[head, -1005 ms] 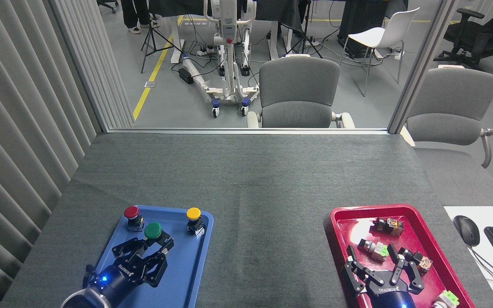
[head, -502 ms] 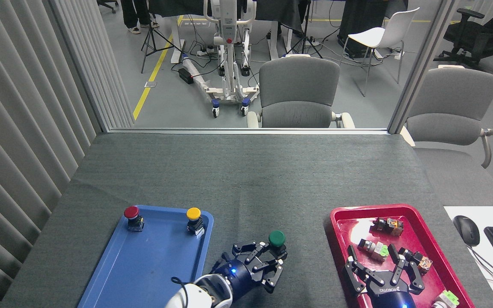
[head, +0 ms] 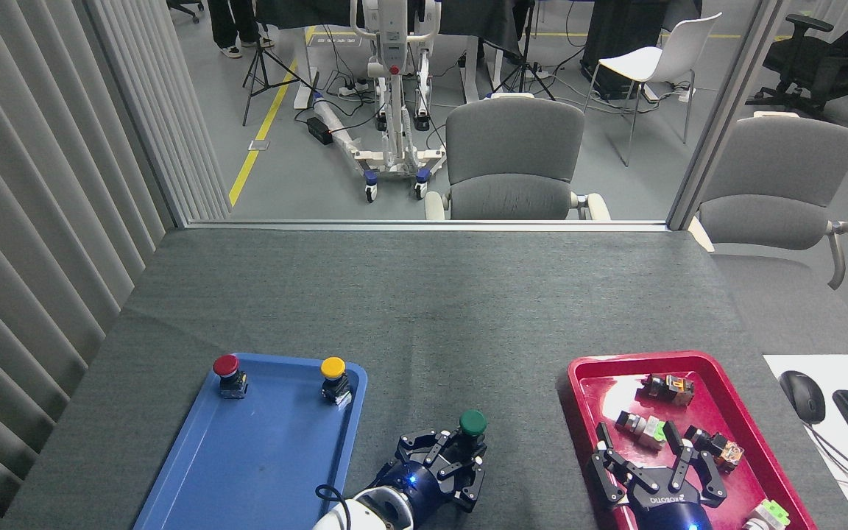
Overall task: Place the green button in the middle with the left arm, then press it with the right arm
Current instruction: 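Release the green button and withdraw the left gripper toward the blue tray, then move the right gripper over the green button and press down on it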
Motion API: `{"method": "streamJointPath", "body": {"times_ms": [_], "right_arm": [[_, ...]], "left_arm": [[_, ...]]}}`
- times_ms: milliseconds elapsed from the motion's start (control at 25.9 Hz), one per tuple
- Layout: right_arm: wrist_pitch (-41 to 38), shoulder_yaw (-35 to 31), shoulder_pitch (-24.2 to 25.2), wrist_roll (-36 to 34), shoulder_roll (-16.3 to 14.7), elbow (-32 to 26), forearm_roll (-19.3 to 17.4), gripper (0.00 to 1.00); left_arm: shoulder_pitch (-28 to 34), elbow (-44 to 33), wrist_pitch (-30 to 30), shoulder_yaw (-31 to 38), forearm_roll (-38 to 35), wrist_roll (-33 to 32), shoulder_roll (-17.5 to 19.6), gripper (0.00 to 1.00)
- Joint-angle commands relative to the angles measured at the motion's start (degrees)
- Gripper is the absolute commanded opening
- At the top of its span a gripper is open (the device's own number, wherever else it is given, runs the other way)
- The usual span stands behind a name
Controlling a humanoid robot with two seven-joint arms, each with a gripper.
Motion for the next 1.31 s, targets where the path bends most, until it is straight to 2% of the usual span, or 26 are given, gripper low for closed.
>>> {"method": "streamJointPath", "body": {"times_ms": [0,155,271,464,580,734,812,889,1005,1043,1121,1275], "right_arm": [[-0.16,0.59,0.00,-0.01,0.22,0.00,0.05,0.91],[-0.25,1.38,-0.09,-0.01,0.57,0.09,0.13,0.91],[-0.34,1.47,-0.09,-0.01,0.65,0.17,0.13,0.91],[-0.42,3.75,-1.41,-0.01,0.74,0.79,0.31,0.81],[-0.78,6.30,-3.08,-0.01,0.74,2.02,0.31,0.66],[-1.66,10.35,-5.63,-0.62,0.57,4.39,0.75,0.32],[-1.74,12.01,-6.68,-0.71,0.74,5.53,1.89,0.20],[-1.83,13.77,-8.00,-0.62,1.36,7.12,2.15,0.14],[-1.74,15.80,-10.20,-0.62,2.50,9.75,2.42,0.08],[-1.74,16.76,-10.99,-0.62,2.85,10.90,2.51,0.05],[-1.48,18.34,-12.66,-0.62,3.82,13.36,3.30,0.00],[-1.30,20.63,-15.21,-0.53,5.58,18.01,5.06,0.00]], "left_arm": [[1.12,-0.17,4.28,0.04,0.25,0.17,0.00,0.97],[2.61,-1.13,4.54,-0.49,0.07,0.34,-0.17,0.99],[4.98,-7.81,4.63,-0.40,-0.02,0.17,0.79,0.99],[14.21,-31.10,7.97,2.85,0.42,-0.10,10.20,0.99],[24.49,-46.39,11.13,13.66,0.42,-0.62,14.24,0.99],[32.85,-56.68,10.87,27.28,0.07,-1.42,14.42,0.99],[35.92,-59.23,7.36,34.05,-0.45,-3.70,14.42,0.99],[36.62,-59.49,-3.27,40.46,-2.30,-6.51,13.54,0.99],[36.27,-60.02,-16.99,50.40,-5.20,-13.19,8.88,0.99],[35.75,-60.55,-18.75,52.16,-5.20,-14.86,8.18,0.99],[34.78,-61.25,-18.58,53.04,-5.02,-16.88,7.91,0.99],[34.60,-60.46,-18.05,53.21,-3.44,-17.59,7.56,0.99]]}}
